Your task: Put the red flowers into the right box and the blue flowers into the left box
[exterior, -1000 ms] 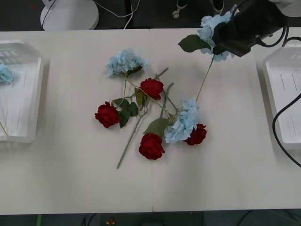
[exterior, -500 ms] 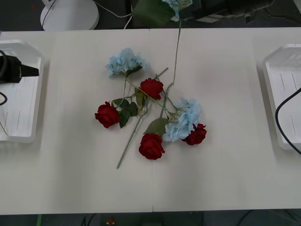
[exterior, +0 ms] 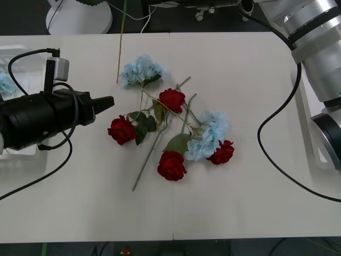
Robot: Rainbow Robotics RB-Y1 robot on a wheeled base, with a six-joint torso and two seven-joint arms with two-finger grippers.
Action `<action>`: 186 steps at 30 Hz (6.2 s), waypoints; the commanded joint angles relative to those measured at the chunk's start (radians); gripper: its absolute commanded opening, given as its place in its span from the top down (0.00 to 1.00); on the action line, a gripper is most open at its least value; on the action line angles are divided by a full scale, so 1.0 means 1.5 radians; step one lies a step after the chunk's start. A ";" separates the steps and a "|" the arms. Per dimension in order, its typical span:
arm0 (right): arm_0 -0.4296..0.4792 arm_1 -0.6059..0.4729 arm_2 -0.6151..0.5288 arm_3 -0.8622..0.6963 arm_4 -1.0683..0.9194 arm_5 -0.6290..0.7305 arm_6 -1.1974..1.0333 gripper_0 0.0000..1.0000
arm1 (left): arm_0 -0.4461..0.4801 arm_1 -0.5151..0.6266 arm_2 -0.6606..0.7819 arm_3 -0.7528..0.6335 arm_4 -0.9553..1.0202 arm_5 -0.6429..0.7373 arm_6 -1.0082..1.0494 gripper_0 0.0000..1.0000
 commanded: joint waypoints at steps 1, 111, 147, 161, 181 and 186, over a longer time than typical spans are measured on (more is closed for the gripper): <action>-0.038 0.036 -0.011 -0.031 0.003 -0.009 0.026 1.00 | 0.050 -0.030 -0.055 -0.046 0.005 -0.095 -0.095 0.12; 0.093 -0.115 0.170 -0.282 0.408 0.263 -1.827 0.00 | -0.358 0.071 0.385 0.647 -0.680 0.152 -0.037 1.00; 0.155 -0.022 0.306 -0.114 0.567 0.229 -2.015 0.00 | -0.286 0.070 0.381 0.128 -0.434 0.622 0.081 0.18; 0.155 -0.016 0.343 -0.052 0.560 0.221 -1.970 0.00 | -0.269 0.021 0.258 -0.027 -0.346 0.593 0.246 0.14; 0.151 -0.011 0.356 -0.025 0.538 0.220 -1.900 0.17 | -0.328 -0.074 0.019 0.277 -0.394 0.280 0.249 0.14; 0.151 -0.009 0.356 -0.025 0.534 0.220 -1.881 0.60 | -0.360 -0.103 -0.055 0.387 -0.433 0.169 0.251 0.14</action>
